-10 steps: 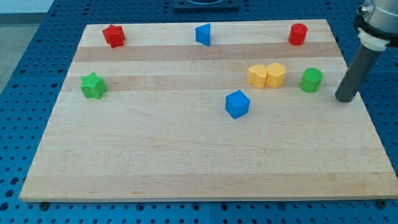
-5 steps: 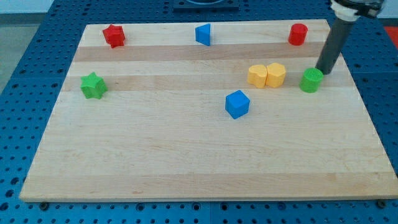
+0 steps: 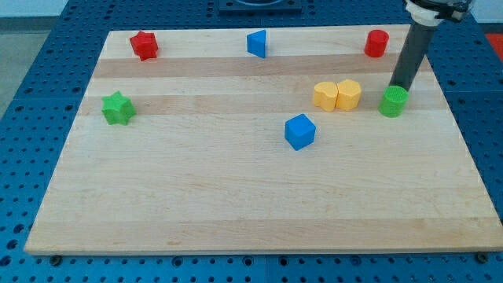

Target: Slide the yellow hexagon and the yellow heart down a bit

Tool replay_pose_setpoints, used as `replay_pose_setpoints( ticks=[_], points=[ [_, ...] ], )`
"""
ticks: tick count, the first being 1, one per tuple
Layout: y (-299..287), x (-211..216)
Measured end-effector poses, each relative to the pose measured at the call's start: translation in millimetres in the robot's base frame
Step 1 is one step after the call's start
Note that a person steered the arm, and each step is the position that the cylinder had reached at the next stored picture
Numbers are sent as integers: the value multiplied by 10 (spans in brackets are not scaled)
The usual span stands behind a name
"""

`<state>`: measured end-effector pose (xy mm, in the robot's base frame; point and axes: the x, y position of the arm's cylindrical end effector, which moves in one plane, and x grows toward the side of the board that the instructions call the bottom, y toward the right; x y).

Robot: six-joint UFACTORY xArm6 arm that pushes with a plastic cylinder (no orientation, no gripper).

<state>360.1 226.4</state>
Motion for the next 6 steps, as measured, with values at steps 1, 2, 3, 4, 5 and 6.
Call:
replay_pose_setpoints(
  ticks=[1,2,3,4,5,6],
  points=[
    [0,-15],
    [0,-35],
    [-8,-51],
    [-134,-51],
    [-284,-51],
    [-446,-51]
  ],
)
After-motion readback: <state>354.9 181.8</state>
